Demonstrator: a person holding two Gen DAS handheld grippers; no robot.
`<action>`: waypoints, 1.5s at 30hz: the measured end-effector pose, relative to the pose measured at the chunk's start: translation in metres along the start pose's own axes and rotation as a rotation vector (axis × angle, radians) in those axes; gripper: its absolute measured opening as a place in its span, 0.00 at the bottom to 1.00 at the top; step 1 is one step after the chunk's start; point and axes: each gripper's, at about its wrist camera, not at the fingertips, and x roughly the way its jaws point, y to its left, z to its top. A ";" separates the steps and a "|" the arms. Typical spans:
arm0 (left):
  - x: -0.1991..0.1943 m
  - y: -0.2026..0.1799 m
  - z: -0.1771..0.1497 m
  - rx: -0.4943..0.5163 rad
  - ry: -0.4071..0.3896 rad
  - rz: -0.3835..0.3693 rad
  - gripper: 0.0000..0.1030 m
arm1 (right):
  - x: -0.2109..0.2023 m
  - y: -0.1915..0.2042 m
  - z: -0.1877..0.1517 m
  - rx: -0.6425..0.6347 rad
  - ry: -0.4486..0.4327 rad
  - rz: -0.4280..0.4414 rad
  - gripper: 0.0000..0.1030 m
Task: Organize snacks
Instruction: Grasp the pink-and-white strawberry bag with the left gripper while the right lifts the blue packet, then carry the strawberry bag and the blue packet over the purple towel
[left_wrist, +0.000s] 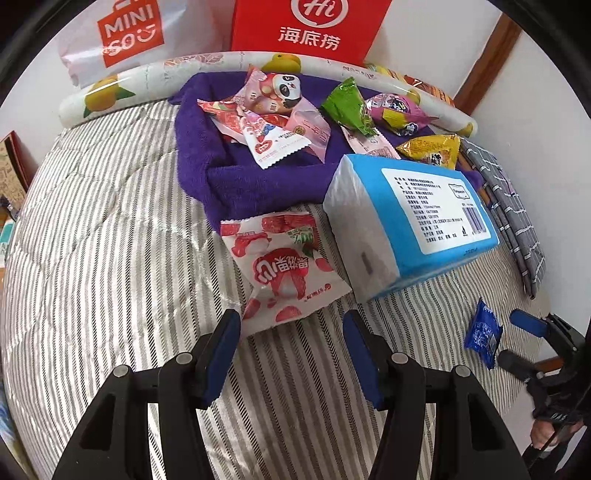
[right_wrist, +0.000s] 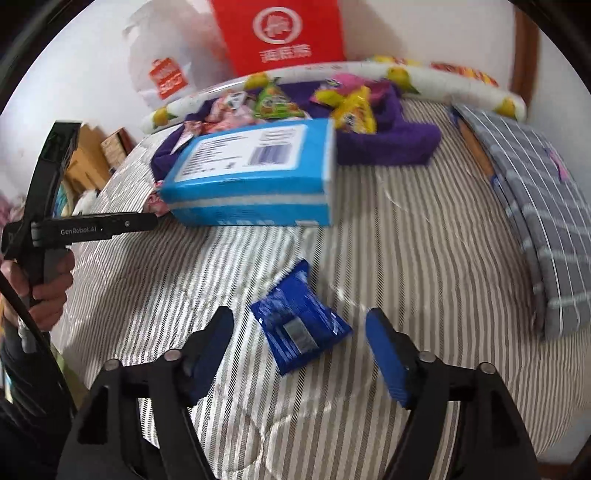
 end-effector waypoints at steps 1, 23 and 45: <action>-0.002 0.001 -0.001 -0.006 -0.002 0.001 0.54 | 0.004 0.003 0.001 -0.023 0.005 -0.002 0.72; 0.024 0.005 0.034 -0.086 -0.012 0.064 0.59 | 0.025 -0.004 -0.002 -0.076 0.007 -0.111 0.44; 0.017 0.015 0.012 0.006 -0.054 0.118 0.60 | 0.028 -0.014 0.008 -0.014 0.000 -0.141 0.44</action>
